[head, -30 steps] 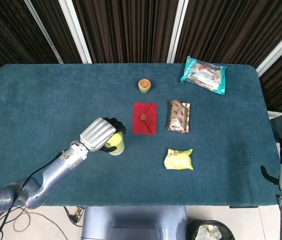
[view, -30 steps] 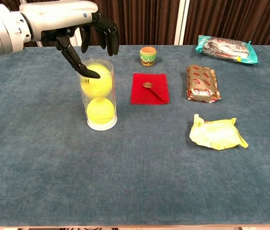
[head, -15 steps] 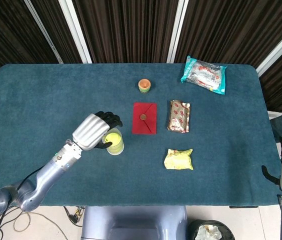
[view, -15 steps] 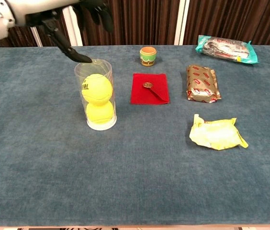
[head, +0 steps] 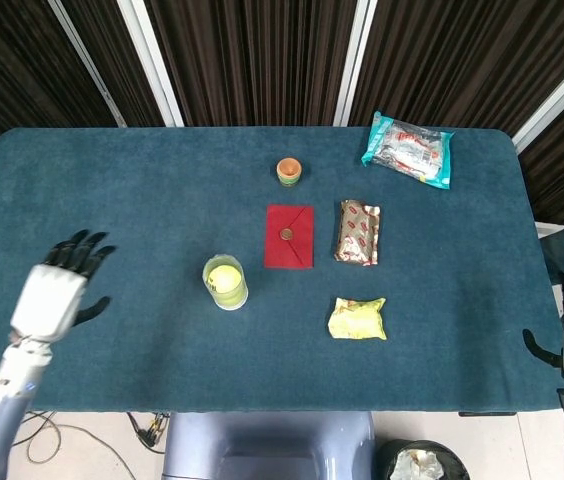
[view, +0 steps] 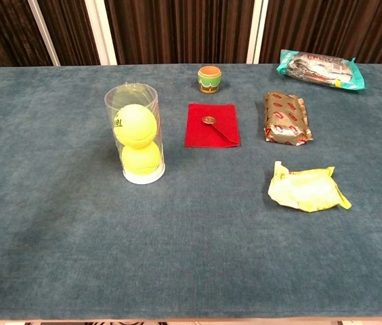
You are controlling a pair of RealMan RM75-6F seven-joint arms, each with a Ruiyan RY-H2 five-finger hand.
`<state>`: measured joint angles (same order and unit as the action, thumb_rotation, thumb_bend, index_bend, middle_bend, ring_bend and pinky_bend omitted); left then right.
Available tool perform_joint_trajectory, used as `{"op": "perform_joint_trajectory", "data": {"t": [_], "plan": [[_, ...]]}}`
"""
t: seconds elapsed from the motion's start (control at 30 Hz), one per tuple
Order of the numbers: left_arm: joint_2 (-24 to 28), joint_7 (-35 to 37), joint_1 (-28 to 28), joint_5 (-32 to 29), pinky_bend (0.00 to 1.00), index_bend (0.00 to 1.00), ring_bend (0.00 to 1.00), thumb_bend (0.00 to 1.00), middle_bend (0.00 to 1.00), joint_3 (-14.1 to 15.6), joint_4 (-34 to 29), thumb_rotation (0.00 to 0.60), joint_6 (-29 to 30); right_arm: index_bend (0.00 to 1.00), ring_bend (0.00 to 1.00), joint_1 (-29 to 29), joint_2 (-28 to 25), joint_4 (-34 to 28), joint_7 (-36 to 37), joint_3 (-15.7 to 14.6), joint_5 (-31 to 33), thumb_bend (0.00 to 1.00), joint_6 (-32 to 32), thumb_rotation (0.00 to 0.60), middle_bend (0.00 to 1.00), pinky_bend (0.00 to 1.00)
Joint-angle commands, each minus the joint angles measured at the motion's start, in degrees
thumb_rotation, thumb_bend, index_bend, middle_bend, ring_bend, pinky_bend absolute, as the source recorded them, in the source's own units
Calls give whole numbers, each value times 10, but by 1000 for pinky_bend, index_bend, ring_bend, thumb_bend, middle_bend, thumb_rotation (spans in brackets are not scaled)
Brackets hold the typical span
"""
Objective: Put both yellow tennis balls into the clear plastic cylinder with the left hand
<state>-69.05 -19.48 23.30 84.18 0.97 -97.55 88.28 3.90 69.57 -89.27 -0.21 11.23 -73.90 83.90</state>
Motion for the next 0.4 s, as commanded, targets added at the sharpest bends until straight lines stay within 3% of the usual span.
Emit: {"op": "perform_joint_trajectory", "data": {"t": [0.03,0.2,0.4], "plan": [[17,32,-48,-26,197,190,38,137,73,26,21,600,24,0,49,5,-5,19,31,-15,-42,335,0,600,0,87],[40,58,-71,-46,144,150,0,105,22,43,23,600,-1,0,49,10,-3,33,47,-31,-87,336,7,600,0,87],[55,76,-86,-33,135,150,0,103,22,42,25,600,7,0,50,12,-4,39,54,-42,-110,336,11,600,0,87]]}}
